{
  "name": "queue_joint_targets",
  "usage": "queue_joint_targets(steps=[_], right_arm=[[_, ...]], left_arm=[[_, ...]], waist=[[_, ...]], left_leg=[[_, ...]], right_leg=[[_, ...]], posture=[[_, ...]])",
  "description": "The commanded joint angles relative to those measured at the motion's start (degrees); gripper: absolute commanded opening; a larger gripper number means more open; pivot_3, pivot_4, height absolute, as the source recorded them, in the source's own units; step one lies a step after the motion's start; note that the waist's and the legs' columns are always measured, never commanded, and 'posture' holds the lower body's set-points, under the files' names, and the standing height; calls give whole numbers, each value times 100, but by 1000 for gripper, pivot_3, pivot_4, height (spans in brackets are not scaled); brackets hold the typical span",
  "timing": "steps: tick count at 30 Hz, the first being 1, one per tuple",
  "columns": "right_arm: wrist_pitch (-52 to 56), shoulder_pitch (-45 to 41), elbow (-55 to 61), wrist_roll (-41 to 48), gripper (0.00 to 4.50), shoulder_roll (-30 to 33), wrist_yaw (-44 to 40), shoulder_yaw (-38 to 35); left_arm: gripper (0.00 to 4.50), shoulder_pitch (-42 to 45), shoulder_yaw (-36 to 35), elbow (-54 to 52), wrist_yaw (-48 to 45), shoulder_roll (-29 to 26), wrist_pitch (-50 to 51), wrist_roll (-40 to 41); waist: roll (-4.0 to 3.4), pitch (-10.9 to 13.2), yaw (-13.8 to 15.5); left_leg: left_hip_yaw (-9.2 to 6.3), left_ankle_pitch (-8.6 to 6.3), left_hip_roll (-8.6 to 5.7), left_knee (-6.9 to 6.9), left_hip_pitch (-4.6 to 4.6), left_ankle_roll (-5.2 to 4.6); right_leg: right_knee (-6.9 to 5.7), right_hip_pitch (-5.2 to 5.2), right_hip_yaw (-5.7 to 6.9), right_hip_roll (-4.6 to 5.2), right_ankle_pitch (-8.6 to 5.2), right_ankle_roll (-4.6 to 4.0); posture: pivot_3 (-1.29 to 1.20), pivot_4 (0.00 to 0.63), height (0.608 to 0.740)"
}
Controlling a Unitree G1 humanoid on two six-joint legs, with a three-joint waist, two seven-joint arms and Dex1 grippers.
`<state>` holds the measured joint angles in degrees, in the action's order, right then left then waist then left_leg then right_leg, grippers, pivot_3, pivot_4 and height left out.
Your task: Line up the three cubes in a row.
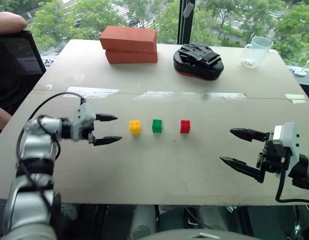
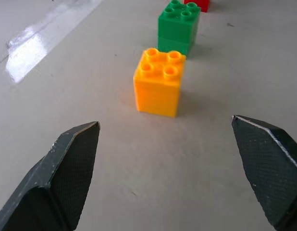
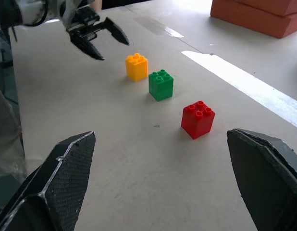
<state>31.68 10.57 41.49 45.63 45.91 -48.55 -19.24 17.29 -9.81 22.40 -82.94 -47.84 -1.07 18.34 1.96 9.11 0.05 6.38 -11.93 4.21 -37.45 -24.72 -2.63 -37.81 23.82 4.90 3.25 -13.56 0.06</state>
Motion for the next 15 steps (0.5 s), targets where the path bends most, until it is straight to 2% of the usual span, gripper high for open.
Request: queue_joint_targets(steps=[1,5,9,15], right_arm=[[-90,51,-7,49,4500,35,-109,-131],[-184,535,-115,-40,4500,63,-335,-554],[-399,1065,-361,-402,4500,104,-587,-842],[-683,1079,-838,-859,4500,68,-657,-686]], left_arm=[[4454,-974,-768,-1950,935,-18,1098,672],[4454,-2658,-1625,-3673,2161,509,1921,954],[4454,-3834,-2167,-4469,2870,1033,2342,1141],[4454,-4555,-2470,-4941,2905,1148,2601,1606]], waist=[[1,1,32],[-25,-6,76],[-40,-20,65],[-55,-19,99]], left_leg=[[-4,0,1,0,-3,0],[-12,-15,0,2,5,26],[5,-20,-7,5,8,15],[-16,-23,-4,4,9,20]], right_leg=[[3,3,4,0,-2,-3],[7,0,21,14,-5,-10],[15,-10,22,33,-6,-6],[15,-4,58,35,-8,-10]], posture=[[0,150,740],[0,150,740],[0,150,740],[0,150,740]])
